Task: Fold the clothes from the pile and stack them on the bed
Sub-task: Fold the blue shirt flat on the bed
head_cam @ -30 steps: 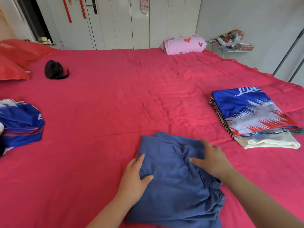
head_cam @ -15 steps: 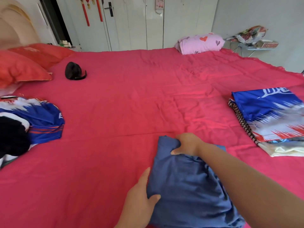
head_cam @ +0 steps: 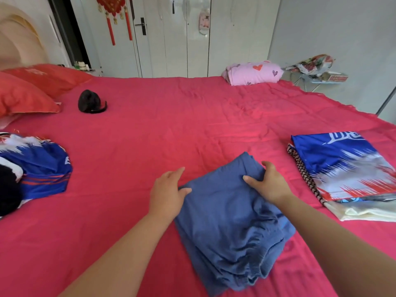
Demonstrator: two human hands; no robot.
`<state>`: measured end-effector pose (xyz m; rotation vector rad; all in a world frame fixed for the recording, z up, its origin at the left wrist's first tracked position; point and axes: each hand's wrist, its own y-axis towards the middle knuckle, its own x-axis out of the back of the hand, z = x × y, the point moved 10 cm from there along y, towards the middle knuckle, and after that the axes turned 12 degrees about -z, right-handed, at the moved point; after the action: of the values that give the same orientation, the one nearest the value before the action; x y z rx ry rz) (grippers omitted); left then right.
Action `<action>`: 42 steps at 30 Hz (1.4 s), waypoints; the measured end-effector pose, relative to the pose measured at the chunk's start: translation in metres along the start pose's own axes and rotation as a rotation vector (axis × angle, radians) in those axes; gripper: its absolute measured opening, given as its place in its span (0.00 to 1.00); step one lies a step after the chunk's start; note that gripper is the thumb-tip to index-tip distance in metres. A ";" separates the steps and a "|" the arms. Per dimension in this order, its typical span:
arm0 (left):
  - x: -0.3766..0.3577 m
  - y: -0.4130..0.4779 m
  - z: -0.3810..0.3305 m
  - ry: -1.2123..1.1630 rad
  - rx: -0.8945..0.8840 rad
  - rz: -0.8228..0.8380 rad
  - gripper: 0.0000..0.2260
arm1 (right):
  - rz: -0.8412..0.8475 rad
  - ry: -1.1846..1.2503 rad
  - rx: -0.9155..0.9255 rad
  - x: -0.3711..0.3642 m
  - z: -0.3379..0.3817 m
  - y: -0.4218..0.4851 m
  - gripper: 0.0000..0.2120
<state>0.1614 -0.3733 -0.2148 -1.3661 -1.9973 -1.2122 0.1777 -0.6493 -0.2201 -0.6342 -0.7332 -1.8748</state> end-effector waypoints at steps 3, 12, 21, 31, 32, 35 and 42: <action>-0.024 -0.039 0.034 0.065 0.307 0.076 0.39 | 0.145 -0.098 0.045 -0.024 -0.020 -0.005 0.42; -0.055 -0.108 0.002 -0.020 0.386 0.233 0.29 | 0.305 -0.518 0.308 -0.070 -0.032 -0.033 0.29; -0.066 -0.080 -0.005 -0.104 0.260 0.232 0.28 | 0.266 -0.474 0.347 -0.066 -0.024 -0.032 0.23; -0.076 0.028 -0.058 -0.073 -0.019 0.108 0.30 | -0.076 -0.459 0.308 -0.002 -0.008 0.029 0.23; -0.079 0.040 -0.067 -0.074 -0.050 0.096 0.30 | -0.105 -0.454 0.294 0.004 -0.009 0.038 0.22; -0.086 0.078 -0.092 -0.086 -0.122 0.049 0.30 | -0.217 -0.430 0.282 0.025 -0.007 0.069 0.23; -0.165 0.142 -0.114 -0.103 -0.067 0.216 0.35 | -0.174 -0.441 0.039 0.021 -0.058 0.149 0.29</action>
<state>0.3449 -0.5368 -0.2187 -1.6597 -1.8332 -1.1400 0.3012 -0.7535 -0.2140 -1.0022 -1.1359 -1.8909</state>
